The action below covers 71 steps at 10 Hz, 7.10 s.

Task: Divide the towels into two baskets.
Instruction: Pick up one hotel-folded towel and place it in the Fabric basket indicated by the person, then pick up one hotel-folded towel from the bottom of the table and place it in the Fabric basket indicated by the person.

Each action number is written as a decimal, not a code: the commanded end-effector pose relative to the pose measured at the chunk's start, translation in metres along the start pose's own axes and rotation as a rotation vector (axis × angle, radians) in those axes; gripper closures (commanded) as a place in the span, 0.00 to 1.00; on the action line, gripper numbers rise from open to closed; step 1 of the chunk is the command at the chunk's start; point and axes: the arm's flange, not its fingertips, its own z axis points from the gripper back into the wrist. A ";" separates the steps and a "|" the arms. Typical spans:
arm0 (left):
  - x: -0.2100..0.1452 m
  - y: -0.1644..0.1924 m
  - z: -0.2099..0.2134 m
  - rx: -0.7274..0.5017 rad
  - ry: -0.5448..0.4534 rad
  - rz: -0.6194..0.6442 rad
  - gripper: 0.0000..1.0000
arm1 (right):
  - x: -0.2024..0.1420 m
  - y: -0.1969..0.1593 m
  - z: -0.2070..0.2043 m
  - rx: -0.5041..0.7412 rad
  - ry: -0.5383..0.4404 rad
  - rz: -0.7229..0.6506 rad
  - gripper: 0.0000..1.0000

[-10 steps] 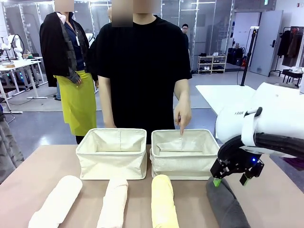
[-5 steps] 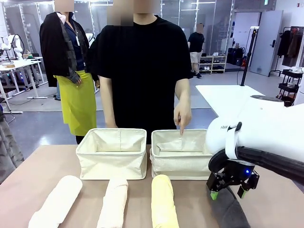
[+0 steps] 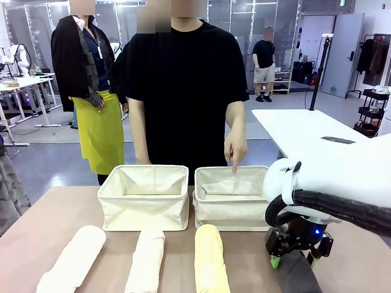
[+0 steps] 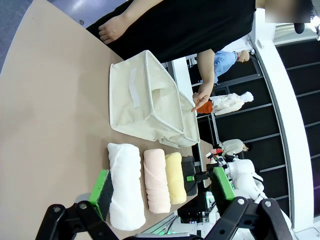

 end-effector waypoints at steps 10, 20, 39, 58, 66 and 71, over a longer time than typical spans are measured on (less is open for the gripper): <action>0.001 -0.001 0.002 -0.008 -0.008 -0.003 0.00 | -0.002 -0.004 -0.010 0.029 0.031 0.038 0.41; 0.001 -0.001 0.002 -0.008 -0.008 -0.003 0.00 | -0.004 -0.002 0.063 -0.058 0.040 0.325 0.41; 0.001 -0.001 0.002 -0.008 -0.008 -0.003 0.00 | 0.180 0.102 0.189 -0.302 -0.004 1.636 0.41; 0.001 -0.001 0.002 -0.008 -0.008 -0.003 0.00 | 0.329 0.116 0.056 -0.221 0.091 1.725 0.00; 0.001 -0.001 0.002 -0.008 -0.008 -0.003 0.00 | 0.329 0.115 0.059 -0.220 0.085 1.710 0.00; 0.001 -0.001 0.002 -0.008 -0.008 -0.003 0.00 | 0.329 0.115 0.059 -0.220 0.085 1.710 0.00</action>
